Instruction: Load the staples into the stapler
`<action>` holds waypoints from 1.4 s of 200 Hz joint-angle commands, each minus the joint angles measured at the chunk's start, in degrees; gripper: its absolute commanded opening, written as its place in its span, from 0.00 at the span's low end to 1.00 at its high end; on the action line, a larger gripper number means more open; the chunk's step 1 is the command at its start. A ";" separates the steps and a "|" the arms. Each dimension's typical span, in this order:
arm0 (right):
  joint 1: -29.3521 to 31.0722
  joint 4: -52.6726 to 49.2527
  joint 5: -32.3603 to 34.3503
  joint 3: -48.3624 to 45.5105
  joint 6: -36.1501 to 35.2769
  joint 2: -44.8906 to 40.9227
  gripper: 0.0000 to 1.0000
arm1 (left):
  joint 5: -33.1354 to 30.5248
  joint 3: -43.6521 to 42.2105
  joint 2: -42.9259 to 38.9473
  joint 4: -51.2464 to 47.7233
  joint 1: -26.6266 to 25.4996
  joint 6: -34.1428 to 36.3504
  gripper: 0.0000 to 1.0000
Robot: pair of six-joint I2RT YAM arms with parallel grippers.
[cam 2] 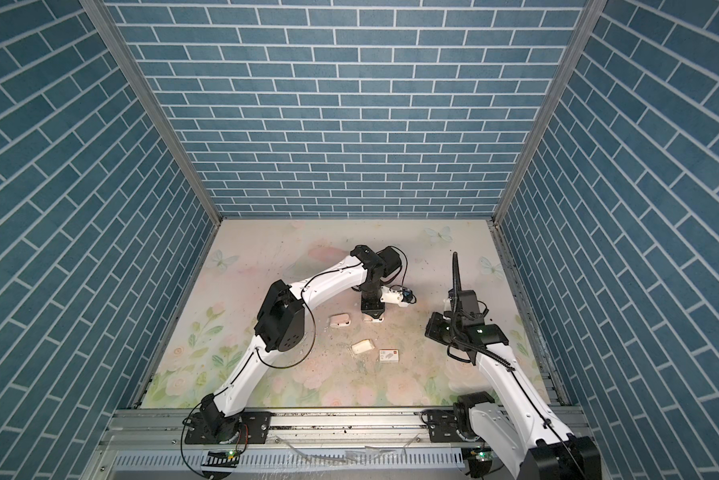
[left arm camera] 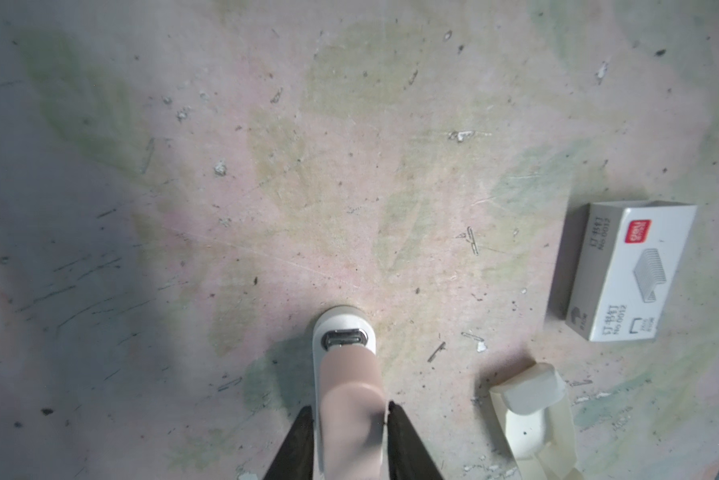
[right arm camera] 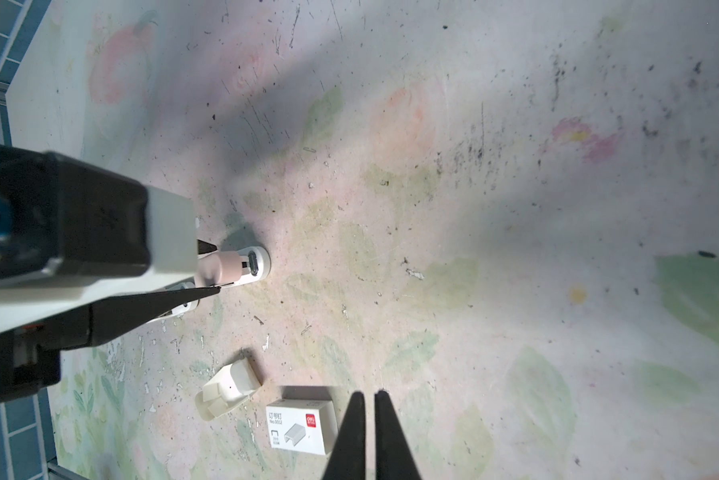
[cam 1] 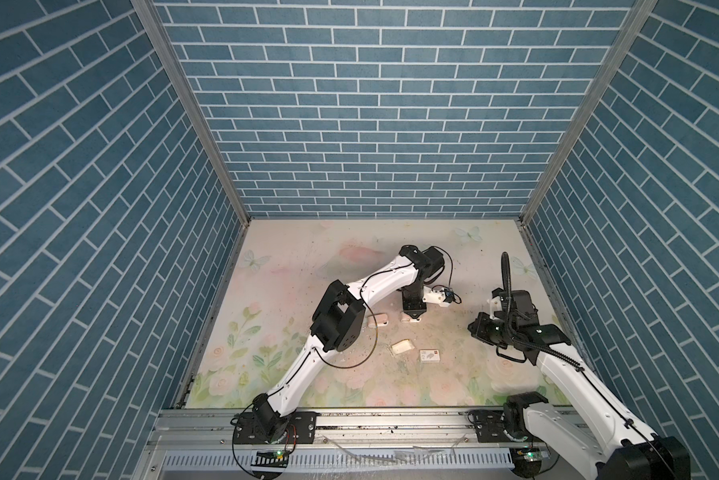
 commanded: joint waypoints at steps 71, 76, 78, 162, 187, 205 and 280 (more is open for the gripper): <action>-0.03 3.46 1.66 1.09 -1.04 -0.72 0.27 | 0.14 -3.08 -6.33 -0.60 1.06 -0.50 0.48; 0.02 4.19 1.85 1.01 -1.33 -0.67 0.32 | 0.31 -3.95 -7.33 -0.28 1.26 -0.81 0.51; -0.02 4.53 1.96 0.94 -1.42 -0.71 0.33 | 0.39 -4.34 -7.76 -0.02 1.39 -0.91 0.52; -0.55 16.13 16.95 4.31 -10.05 6.27 0.99 | 3.74 -30.29 -32.31 15.53 15.59 -9.85 0.89; -0.88 21.87 21.95 5.01 -17.31 9.37 0.99 | 5.87 -38.70 -38.59 22.27 24.24 -15.17 0.91; -1.08 29.78 27.14 2.63 -21.35 10.88 0.99 | 7.45 -44.82 -42.82 28.55 31.39 -19.48 0.93; -11.42 55.44 34.50 -8.96 -25.86 16.11 0.98 | 12.91 -83.51 -56.35 76.60 54.81 -34.47 1.00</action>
